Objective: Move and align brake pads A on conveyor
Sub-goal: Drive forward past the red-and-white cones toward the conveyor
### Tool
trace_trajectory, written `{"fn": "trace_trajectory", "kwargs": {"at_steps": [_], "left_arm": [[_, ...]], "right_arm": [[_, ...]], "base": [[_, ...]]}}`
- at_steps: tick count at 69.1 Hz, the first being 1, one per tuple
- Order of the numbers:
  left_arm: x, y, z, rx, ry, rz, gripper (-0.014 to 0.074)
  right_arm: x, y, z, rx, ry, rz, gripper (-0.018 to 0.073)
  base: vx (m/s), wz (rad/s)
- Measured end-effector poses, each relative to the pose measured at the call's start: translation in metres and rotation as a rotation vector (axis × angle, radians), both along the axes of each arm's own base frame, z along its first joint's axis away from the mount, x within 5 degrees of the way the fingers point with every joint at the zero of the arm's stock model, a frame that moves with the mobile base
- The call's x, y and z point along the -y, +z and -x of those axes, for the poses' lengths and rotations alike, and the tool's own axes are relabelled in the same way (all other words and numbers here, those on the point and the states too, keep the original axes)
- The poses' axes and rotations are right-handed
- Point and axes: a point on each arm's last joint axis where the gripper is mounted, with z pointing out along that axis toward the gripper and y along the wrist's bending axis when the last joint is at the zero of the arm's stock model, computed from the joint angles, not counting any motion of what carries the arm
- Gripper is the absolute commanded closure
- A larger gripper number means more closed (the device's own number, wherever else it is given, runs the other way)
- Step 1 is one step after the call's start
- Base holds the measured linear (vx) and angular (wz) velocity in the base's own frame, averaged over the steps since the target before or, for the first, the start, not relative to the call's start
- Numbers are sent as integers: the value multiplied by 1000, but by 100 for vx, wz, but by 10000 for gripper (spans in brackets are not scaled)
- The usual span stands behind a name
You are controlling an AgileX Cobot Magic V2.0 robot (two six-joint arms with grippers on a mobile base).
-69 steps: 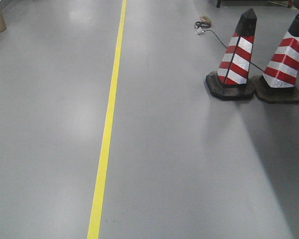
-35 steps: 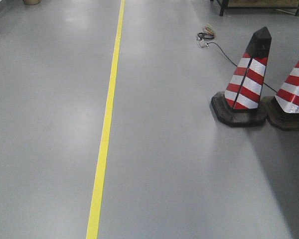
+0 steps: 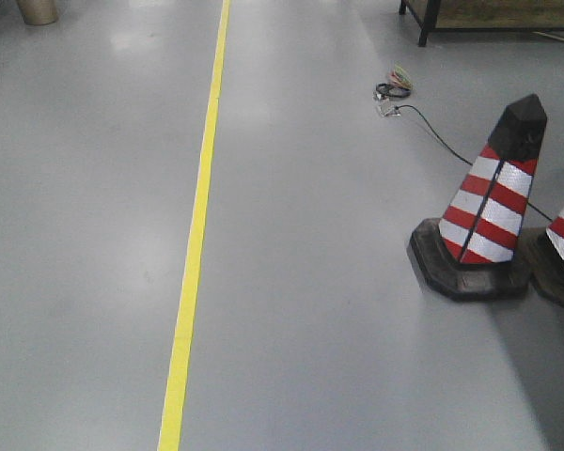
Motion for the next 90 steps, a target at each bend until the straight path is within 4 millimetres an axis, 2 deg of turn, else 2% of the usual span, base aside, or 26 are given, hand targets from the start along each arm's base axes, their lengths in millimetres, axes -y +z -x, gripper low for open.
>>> {"fn": "trace_trajectory", "kwargs": {"at_steps": [59, 90], "left_arm": [[0, 0, 0, 0, 0, 0, 502], [0, 0, 0, 0, 0, 0, 502]], "right_arm": [[0, 0, 0, 0, 0, 0, 564], [0, 0, 0, 0, 0, 0, 564]], "base": [[57, -5], [41, -17]]}}
